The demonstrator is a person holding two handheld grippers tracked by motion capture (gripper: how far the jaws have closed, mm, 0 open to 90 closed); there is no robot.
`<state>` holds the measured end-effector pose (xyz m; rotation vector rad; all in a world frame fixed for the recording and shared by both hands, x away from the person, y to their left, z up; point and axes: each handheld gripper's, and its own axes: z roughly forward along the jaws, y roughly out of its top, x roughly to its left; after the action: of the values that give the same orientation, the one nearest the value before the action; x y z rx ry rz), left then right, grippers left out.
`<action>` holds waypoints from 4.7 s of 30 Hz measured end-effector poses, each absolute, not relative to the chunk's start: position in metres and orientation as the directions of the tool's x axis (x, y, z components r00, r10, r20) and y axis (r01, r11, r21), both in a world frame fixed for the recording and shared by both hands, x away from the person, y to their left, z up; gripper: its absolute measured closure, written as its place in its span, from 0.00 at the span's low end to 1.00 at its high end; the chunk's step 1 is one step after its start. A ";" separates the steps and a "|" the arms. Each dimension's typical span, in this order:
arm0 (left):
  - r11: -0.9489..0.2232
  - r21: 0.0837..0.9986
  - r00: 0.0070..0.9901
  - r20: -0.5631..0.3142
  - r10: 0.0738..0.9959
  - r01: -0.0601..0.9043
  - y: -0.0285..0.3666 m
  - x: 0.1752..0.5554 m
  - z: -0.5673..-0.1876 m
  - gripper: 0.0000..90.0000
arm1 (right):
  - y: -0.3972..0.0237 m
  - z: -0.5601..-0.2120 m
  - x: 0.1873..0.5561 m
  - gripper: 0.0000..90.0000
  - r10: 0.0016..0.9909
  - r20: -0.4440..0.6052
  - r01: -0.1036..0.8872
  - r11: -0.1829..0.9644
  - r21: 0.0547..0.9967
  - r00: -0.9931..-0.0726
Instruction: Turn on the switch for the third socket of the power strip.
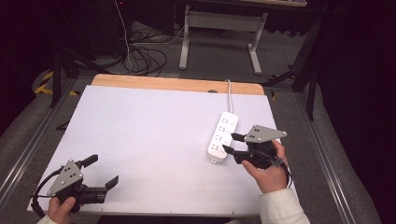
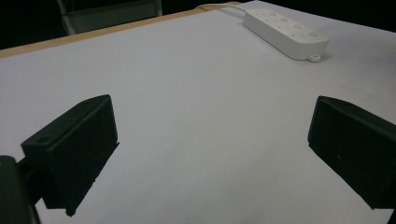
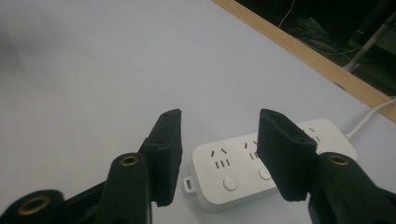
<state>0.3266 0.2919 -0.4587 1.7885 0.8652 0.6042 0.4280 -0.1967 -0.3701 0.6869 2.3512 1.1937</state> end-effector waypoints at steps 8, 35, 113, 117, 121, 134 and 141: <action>-0.220 0.933 0.607 0.003 0.795 0.284 0.293 0.324 -0.459 0.02 | -0.193 -0.371 0.452 0.72 0.611 -0.104 0.284 0.503 0.816 -0.785; -0.213 0.933 0.601 -0.004 0.799 0.289 0.294 0.325 -0.459 0.02 | -0.198 -0.391 0.518 1.00 0.689 -0.046 0.399 0.471 0.787 -0.723; -0.224 0.931 0.611 0.001 0.792 0.288 0.293 0.326 -0.459 0.02 | -0.180 -0.435 0.541 1.00 0.682 -0.004 0.592 0.637 0.494 -0.731; -0.220 0.932 0.616 -0.005 0.788 0.289 0.292 0.326 -0.459 0.02 | -0.180 -0.435 0.542 1.00 0.682 0.006 0.599 0.638 0.484 -0.731; -0.219 0.932 0.615 -0.006 0.788 0.289 0.292 0.326 -0.459 0.02 | -0.180 -0.435 0.543 1.00 0.680 0.004 0.597 0.640 0.483 -0.733; -0.222 0.931 0.620 -0.005 0.785 0.289 0.293 0.327 -0.460 0.02 | -0.174 -0.435 0.541 1.00 0.673 -0.031 0.572 0.650 0.500 -0.739; -0.217 0.931 0.615 -0.010 0.788 0.293 0.293 0.327 -0.459 0.02 | -0.180 -0.421 0.533 1.00 0.682 -0.063 0.515 0.606 0.606 -0.729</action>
<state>0.3274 0.2933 -0.4594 1.7860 0.8788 0.5870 0.5325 -0.1800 -0.4207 0.9749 2.5475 0.8261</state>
